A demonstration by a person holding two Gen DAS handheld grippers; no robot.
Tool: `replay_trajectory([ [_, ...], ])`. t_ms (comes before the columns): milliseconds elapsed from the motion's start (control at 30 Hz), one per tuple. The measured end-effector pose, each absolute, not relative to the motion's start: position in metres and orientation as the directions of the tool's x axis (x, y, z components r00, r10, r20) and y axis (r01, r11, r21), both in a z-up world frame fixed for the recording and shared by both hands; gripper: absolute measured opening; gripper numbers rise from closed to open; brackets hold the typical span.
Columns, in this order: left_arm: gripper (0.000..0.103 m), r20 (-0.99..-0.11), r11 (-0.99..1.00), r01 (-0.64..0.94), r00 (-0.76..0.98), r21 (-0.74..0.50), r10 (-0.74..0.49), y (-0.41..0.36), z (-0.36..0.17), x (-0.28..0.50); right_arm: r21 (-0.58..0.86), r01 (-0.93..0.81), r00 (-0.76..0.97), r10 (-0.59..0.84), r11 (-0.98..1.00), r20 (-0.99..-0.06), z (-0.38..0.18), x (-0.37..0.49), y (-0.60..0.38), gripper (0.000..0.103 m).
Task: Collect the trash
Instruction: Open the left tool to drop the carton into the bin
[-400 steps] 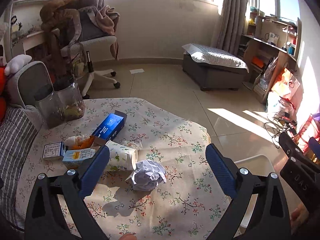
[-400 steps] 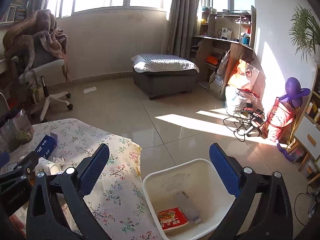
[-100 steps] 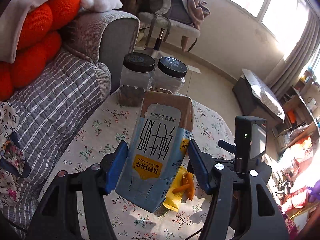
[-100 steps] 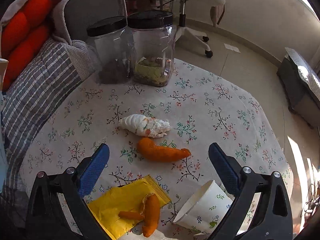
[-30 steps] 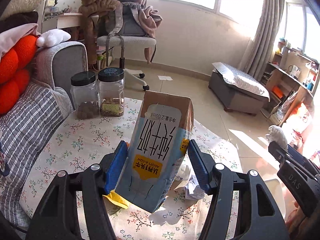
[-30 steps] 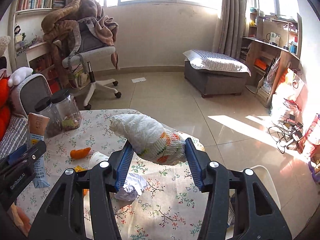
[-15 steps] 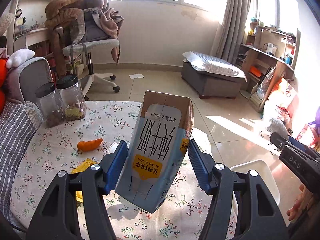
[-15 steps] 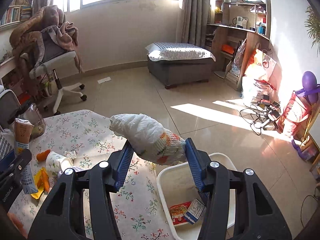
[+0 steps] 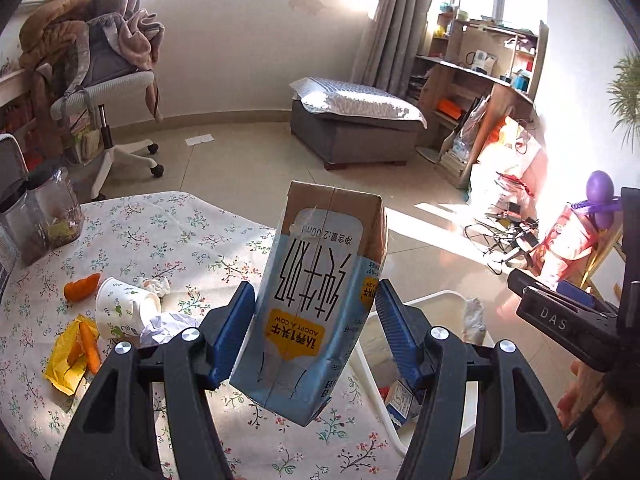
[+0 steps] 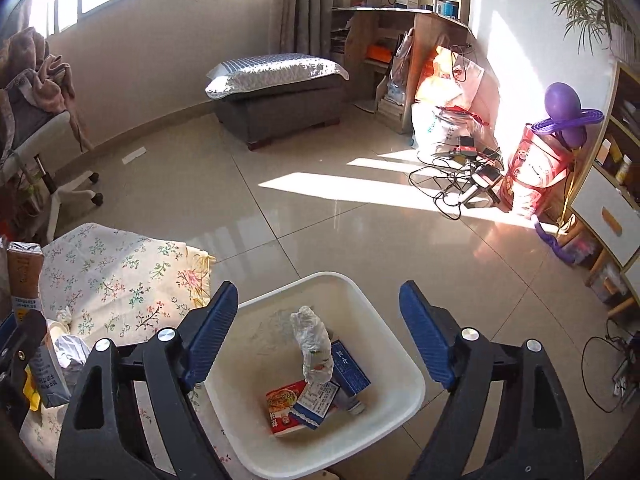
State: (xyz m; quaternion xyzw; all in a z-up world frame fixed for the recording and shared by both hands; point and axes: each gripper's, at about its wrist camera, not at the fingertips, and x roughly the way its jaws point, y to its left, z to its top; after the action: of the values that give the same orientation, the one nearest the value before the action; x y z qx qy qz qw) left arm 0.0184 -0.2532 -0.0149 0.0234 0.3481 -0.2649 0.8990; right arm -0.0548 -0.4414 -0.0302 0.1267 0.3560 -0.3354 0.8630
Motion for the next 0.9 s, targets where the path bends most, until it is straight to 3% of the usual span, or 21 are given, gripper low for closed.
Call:
replay_trajectory([
  [67, 0.062, -0.651, 0.845, 0.511, 0.590, -0.157, -0.478, -0.266, -0.017, 0.019, -0.025, 0.688, 0.504, -0.503, 0.725, -0.702, -0.032, -0.062, -0.450, 0.085],
  [567, 0.063, -0.727, 0.762, 0.590, 0.394, -0.268, -0.562, -0.346, -0.037, 0.016, 0.012, 0.795, 0.447, -0.573, 0.607, -0.687, -0.031, -0.105, -0.496, 0.090],
  [600, 0.064, -0.730, 0.762, 0.589, 0.391, -0.269, -0.561, -0.347, -0.037, 0.016, 0.013, 0.798, 0.446, -0.574, 0.603, -0.687, -0.030, -0.106, -0.498, 0.090],
  [667, 0.076, -0.731, 0.764, 0.588, 0.393, -0.266, -0.558, -0.350, -0.035, 0.016, 0.014, 0.801, 0.443, -0.576, 0.599, -0.687, -0.031, -0.107, -0.500, 0.090],
  [900, 0.085, -0.731, 0.809, 0.558, 0.470, -0.188, -0.494, -0.340, -0.026, 0.016, 0.001, 0.779, 0.461, -0.573, 0.627, -0.678, -0.028, -0.101, -0.489, 0.091],
])
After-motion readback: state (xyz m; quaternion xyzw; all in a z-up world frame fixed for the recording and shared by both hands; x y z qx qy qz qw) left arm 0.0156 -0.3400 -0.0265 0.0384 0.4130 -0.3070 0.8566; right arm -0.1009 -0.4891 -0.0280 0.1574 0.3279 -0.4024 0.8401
